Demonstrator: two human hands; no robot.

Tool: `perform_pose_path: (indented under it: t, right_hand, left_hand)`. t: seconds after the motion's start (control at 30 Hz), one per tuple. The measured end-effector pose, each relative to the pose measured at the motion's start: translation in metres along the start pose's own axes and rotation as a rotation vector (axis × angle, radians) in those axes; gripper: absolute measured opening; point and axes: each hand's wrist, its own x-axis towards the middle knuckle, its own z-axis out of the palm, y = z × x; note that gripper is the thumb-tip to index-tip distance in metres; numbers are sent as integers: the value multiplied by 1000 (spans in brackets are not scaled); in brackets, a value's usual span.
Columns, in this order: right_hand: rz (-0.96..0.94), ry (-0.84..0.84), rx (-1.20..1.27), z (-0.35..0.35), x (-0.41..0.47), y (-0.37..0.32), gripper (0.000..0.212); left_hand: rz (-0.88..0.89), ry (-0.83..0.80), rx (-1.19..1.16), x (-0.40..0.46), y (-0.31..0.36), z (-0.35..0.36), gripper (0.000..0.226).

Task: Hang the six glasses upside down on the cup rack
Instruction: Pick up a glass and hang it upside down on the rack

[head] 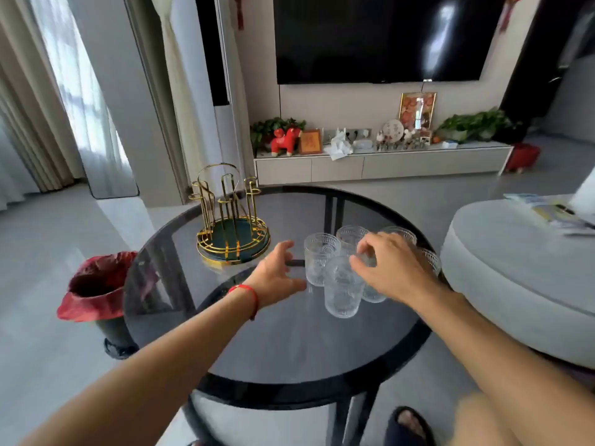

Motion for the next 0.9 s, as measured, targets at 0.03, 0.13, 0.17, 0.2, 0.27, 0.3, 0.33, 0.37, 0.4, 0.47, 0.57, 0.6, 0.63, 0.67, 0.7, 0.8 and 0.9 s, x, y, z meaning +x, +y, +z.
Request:
perform_pose_path:
  t: [0.03, 0.13, 0.17, 0.2, 0.27, 0.3, 0.33, 0.37, 0.4, 0.47, 0.57, 0.6, 0.63, 0.67, 0.7, 0.8, 0.9]
  right_hand:
    - [63, 12, -9, 9, -12, 3, 33]
    - [289, -160, -46, 40, -44, 2, 63]
    - [323, -218, -24, 51, -49, 2, 72]
    - [352, -252, 17, 60, -50, 2, 79]
    - [400, -238, 116, 72, -48, 0, 81]
    - [419, -202, 156, 79, -47, -1, 78]
    - [428, -172, 168, 83, -47, -3, 74]
    - [433, -149, 176, 88, -47, -4, 71]
    - [431, -141, 176, 91, -47, -4, 68]
    - [425, -129, 178, 94, -48, -4, 60]
    - [426, -130, 244, 97, -48, -9, 43]
    - [418, -145, 280, 98, -48, -12, 39]
    - [405, -158, 315, 100, -48, -16, 35]
    - [394, -169, 359, 101, -48, -20, 34]
    - [383, -161, 419, 102, -49, -23, 32]
    - [363, -104, 658, 103, -47, -29, 25]
    - [391, -186, 989, 101, -34, -49, 17]
  left_hand:
    - [0, -1, 2, 1, 1, 2, 95]
    - [-23, -11, -6, 13, -1, 12, 95]
    - [-39, -14, -32, 19, -3, 16, 94]
    - [-57, -13, -74, 24, -5, 21, 93]
    - [-82, 35, -198, 31, -3, 24, 81]
    - [-87, 56, -267, 31, -4, 27, 72]
    - [-73, 57, -323, 27, -4, 29, 66]
    - [-55, 34, -354, 22, -7, 34, 64]
    - [-35, 10, -362, 14, -7, 39, 65]
    - [6, -27, -322, -2, -9, 47, 72]
    - [144, -23, -141, -11, -3, 55, 88]
    - [191, 22, -50, -11, -2, 55, 92]
    - [214, 81, 18, -12, -2, 51, 92]
    - [210, 139, 52, -14, -3, 46, 90]
    - [182, 178, 50, -15, -6, 38, 87]
    - [118, 243, -67, -22, -18, 11, 81]
    - [61, 282, -290, -20, -27, -18, 81]
